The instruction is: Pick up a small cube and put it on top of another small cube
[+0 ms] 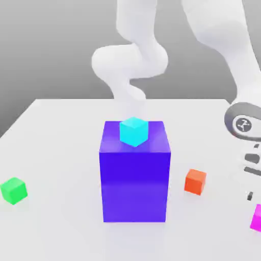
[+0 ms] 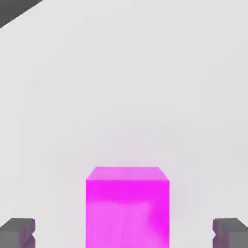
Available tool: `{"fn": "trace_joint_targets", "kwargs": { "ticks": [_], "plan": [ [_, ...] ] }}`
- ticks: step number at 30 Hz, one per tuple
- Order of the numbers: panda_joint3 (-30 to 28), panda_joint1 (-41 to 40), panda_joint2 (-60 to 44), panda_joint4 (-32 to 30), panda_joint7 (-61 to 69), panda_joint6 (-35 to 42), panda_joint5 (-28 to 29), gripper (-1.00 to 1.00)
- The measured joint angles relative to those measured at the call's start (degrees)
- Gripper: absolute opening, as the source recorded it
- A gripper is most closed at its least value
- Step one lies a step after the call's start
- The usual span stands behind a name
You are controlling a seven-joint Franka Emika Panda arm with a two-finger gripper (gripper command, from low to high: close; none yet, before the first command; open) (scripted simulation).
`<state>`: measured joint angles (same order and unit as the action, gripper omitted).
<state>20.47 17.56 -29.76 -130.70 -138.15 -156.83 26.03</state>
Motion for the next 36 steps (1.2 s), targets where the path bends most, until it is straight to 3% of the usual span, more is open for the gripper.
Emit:
{"fn": "trace_joint_targets", "kwargs": {
  "ticks": [1,8,13,15,36],
  "plan": [
    [-0.85,0.7,-1.12,0.3,-0.63,-0.8,0.8,-1.0],
    [-0.71,0.61,-0.93,0.24,-0.53,-0.79,0.63,-1.0],
    [4.96,-3.86,7.22,-1.17,5.1,4.69,-5.89,-1.0],
    [4.44,-7.22,9.15,-0.65,6.79,4.94,-8.14,-1.0],
    [-20.7,-37.94,22.32,-9.23,-0.3,5.06,-25.38,-1.0]
  ]
}}
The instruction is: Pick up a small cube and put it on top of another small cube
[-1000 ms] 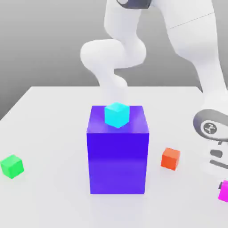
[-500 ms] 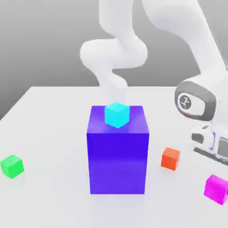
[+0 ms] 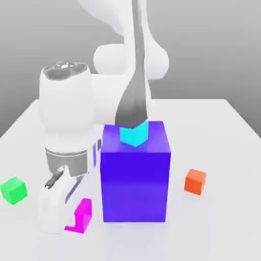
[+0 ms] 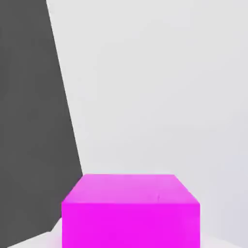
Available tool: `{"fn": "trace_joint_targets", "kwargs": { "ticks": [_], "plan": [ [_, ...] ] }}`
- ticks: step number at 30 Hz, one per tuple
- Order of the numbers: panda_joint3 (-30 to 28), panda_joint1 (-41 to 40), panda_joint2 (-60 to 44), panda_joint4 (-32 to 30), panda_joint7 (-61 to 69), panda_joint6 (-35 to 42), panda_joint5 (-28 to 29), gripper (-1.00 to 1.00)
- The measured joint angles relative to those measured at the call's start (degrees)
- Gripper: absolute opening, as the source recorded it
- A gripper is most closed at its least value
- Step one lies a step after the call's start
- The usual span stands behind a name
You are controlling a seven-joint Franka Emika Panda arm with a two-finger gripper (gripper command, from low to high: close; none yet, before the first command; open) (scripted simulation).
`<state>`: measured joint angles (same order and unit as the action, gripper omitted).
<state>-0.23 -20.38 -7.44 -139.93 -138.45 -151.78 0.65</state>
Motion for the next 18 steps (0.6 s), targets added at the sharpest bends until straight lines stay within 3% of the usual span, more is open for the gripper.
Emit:
{"fn": "trace_joint_targets", "kwargs": {
  "ticks": [8,11,16,17,18],
  "plan": [
    [-9.03,-14.49,4.54,-3.43,-5.23,0.22,-3.45,-1.0],
    [-11.11,-18.07,5.05,-6.86,-10.98,0.82,-2.29,-1.0],
    [-9.98,-19.33,-3.01,-7.86,-10.6,-6.4,-5.64,-1.0],
    [-9.35,-19.76,-4.87,-7.77,-9.94,-8.11,-6.59,1.0],
    [-9.35,-19.76,-4.87,-7.77,-9.94,-8.11,-6.59,1.0]
  ]
}}
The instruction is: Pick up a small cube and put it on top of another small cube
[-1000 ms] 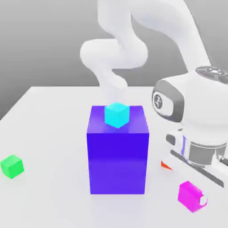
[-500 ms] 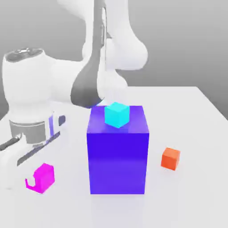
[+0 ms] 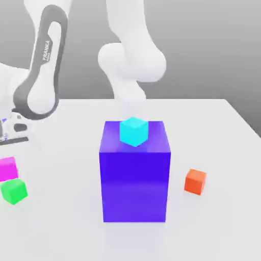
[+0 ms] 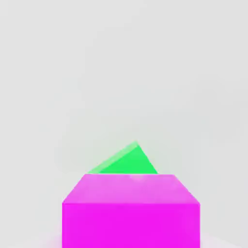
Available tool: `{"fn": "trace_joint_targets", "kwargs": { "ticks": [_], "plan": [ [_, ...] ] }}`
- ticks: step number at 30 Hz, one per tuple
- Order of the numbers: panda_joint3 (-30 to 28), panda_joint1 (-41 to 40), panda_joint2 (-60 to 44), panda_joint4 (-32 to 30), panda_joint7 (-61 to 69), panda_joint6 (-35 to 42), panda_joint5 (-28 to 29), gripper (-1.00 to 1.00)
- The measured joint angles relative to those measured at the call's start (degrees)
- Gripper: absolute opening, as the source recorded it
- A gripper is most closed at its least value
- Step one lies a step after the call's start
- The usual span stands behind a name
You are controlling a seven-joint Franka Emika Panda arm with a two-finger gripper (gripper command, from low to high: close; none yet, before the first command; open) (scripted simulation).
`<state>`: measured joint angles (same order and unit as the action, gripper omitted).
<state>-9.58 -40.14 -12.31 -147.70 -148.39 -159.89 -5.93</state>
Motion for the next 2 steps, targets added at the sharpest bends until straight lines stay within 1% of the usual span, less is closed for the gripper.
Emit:
{"fn": "trace_joint_targets", "kwargs": {
  "ticks": [2],
  "plan": [
    [0.0,0.0,0.0,0.0,0.0,0.0,0.0,1.0]
  ]
}}
